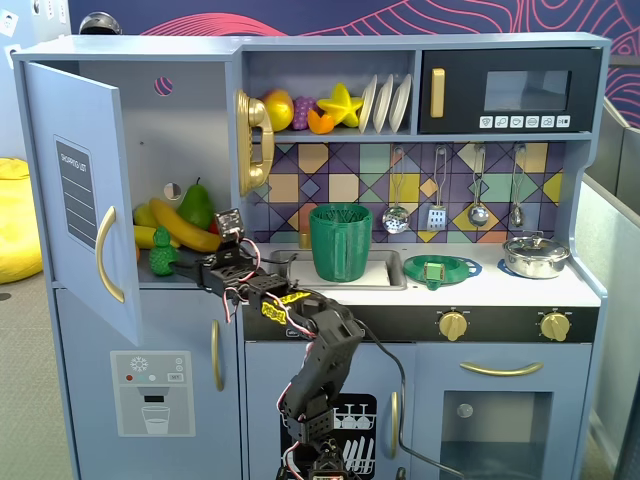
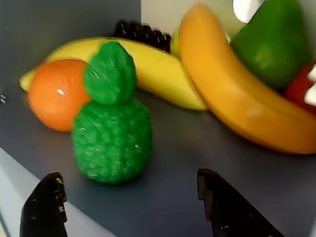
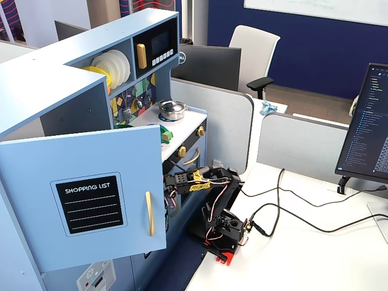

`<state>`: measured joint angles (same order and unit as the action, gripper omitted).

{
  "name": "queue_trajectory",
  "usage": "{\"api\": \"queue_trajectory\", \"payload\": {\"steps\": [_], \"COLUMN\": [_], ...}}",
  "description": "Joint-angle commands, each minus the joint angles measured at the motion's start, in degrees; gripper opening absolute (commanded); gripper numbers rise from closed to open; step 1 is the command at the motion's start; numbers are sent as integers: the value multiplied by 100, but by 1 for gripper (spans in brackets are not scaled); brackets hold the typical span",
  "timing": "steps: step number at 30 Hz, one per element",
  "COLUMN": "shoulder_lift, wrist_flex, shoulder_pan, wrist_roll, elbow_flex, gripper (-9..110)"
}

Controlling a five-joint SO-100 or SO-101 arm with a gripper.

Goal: Pick up the green pineapple from the left cabinet and place it in the green recipient

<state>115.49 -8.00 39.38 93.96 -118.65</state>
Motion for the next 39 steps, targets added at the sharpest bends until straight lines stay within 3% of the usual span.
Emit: {"api": "queue_trajectory", "payload": {"steps": [1,11,39], "shoulder_lift": [-158,-519,-2892], "wrist_flex": [-290,-519,-158], "shoulder_pan": [79,176,-26], "wrist_roll": [-18,-352,-422], "elbow_flex": [650,826,3217], "gripper": [30,35,34]}}
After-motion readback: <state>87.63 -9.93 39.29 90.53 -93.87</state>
